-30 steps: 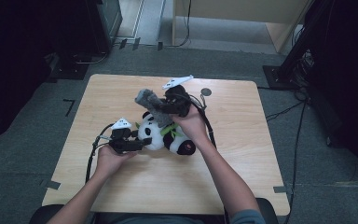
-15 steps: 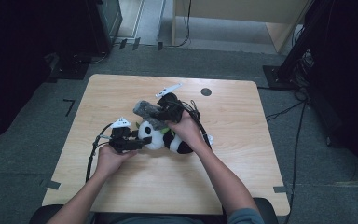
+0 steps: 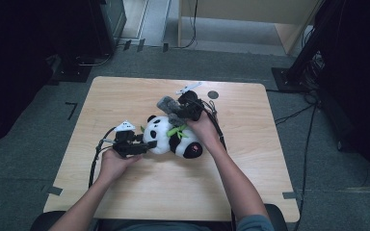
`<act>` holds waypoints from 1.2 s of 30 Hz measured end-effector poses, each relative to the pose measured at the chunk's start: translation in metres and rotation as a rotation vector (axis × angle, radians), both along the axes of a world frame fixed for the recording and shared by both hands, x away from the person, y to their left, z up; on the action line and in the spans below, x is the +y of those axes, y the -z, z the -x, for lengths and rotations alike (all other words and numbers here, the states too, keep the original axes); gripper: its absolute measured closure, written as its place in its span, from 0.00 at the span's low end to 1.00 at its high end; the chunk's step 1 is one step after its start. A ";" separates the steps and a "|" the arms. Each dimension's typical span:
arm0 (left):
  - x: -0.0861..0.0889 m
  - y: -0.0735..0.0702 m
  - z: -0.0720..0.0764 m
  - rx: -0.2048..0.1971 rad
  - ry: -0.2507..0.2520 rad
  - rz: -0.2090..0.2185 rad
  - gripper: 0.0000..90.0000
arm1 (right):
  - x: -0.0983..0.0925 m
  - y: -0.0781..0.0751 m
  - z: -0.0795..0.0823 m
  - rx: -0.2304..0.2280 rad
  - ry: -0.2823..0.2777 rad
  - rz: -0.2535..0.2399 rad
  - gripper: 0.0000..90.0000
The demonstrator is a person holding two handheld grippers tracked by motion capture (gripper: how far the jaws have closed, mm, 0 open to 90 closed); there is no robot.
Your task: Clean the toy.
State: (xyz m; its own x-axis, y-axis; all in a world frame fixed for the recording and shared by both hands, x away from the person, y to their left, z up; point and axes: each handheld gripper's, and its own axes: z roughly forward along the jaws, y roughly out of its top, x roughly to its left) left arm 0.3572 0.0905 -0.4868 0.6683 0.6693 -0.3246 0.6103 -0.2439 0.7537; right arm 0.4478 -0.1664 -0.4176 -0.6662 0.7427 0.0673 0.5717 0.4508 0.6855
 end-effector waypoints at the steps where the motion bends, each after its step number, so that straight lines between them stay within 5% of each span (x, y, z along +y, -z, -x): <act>1: 0.000 0.000 0.000 -0.002 0.001 -0.001 0.41 | -0.002 -0.001 -0.001 -0.002 0.010 0.010 0.83; 6: 0.001 0.001 0.001 -0.004 0.000 0.004 0.41 | -0.021 -0.005 -0.006 -0.018 0.058 0.004 0.85; 10: 0.001 0.002 0.001 -0.009 0.005 -0.001 0.41 | -0.030 -0.013 -0.004 -0.038 0.064 -0.076 0.85; 14: 0.002 0.002 0.001 -0.014 0.008 -0.004 0.41 | -0.037 -0.036 0.005 -0.113 0.054 -0.173 0.86; 19: 0.001 0.002 0.002 -0.011 0.004 -0.006 0.40 | -0.045 -0.062 0.022 -0.196 0.043 -0.203 0.85; 31: 0.000 -0.001 0.000 0.014 -0.003 -0.012 0.40 | -0.092 -0.078 0.050 -0.213 0.102 -0.217 0.85; 36: 0.000 -0.002 0.000 0.017 -0.003 -0.015 0.40 | -0.106 -0.069 0.058 -0.177 0.125 -0.203 0.85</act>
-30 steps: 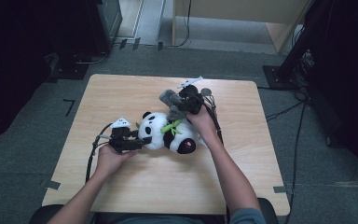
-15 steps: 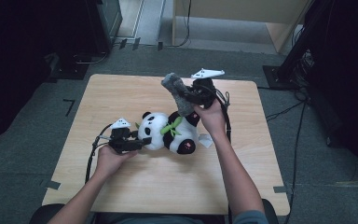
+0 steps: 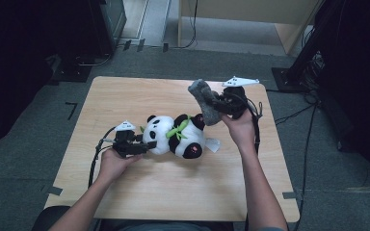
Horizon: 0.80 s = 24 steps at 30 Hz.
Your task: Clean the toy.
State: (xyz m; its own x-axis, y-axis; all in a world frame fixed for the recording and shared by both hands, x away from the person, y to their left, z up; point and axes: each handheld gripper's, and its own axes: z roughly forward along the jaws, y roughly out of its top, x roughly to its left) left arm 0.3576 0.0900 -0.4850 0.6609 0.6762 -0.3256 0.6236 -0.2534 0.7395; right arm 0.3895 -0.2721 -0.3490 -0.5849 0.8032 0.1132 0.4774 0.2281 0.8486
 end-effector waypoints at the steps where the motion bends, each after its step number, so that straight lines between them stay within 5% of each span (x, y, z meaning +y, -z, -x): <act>1: 0.000 0.000 0.000 0.001 0.001 0.000 0.40 | -0.001 0.003 0.001 0.011 -0.001 0.000 0.85; 13: -0.003 -0.001 0.001 -0.013 -0.008 -0.017 0.40 | 0.027 0.055 -0.007 0.134 -0.131 -0.015 0.83; 20: -0.003 -0.001 0.000 -0.005 -0.017 0.001 0.41 | 0.032 0.064 -0.009 0.112 -0.090 0.070 0.75; 24: -0.003 -0.001 0.000 -0.006 -0.017 -0.002 0.41 | 0.022 0.067 -0.007 0.112 -0.058 0.031 0.85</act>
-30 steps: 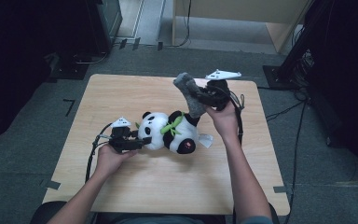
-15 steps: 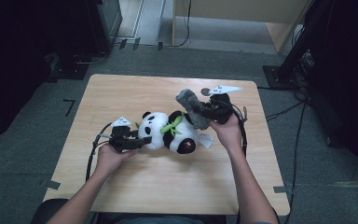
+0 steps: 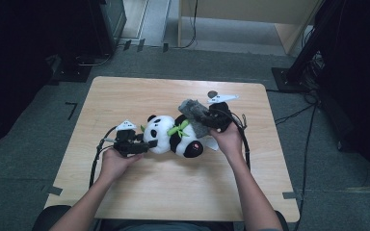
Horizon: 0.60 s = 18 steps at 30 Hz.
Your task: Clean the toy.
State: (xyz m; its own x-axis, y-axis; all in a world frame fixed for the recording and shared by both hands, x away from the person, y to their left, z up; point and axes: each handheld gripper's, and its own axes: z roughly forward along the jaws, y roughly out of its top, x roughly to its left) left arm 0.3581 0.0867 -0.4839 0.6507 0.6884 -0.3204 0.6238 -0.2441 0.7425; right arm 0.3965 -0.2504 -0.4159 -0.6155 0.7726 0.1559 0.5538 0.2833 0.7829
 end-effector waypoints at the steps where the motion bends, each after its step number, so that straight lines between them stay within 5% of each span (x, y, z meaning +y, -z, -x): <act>1: 0.000 0.000 0.000 0.001 -0.001 -0.001 0.41 | -0.003 0.000 0.000 0.010 0.007 -0.011 0.85; 9: 0.000 0.001 0.000 0.000 -0.001 0.004 0.41 | -0.027 0.001 0.010 0.026 0.063 -0.055 0.87; 18: 0.002 0.001 0.000 0.002 0.004 0.007 0.40 | -0.053 0.016 0.004 0.099 0.138 -0.031 0.88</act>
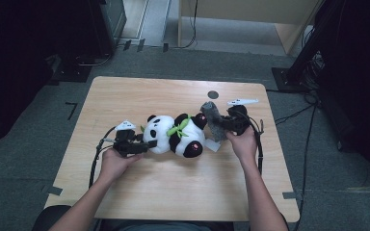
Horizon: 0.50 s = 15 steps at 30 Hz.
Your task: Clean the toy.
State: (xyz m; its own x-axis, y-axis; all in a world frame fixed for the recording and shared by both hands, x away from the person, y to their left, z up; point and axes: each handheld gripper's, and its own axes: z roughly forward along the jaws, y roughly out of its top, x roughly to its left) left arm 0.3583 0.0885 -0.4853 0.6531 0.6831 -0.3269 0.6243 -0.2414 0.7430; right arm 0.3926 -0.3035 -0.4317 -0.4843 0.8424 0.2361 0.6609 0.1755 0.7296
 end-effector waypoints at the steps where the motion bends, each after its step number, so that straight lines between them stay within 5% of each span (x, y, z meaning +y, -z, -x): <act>1: 0.000 0.000 0.000 0.000 0.000 0.000 0.40 | 0.000 0.000 0.000 0.000 0.000 0.000 0.88; 6: 0.000 0.000 0.000 0.002 0.004 0.009 0.40 | -0.005 -0.016 0.004 -0.056 0.015 -0.028 0.87; 15: 0.000 0.000 0.000 0.003 0.002 0.019 0.40 | 0.017 -0.049 0.014 -0.170 -0.060 -0.051 0.87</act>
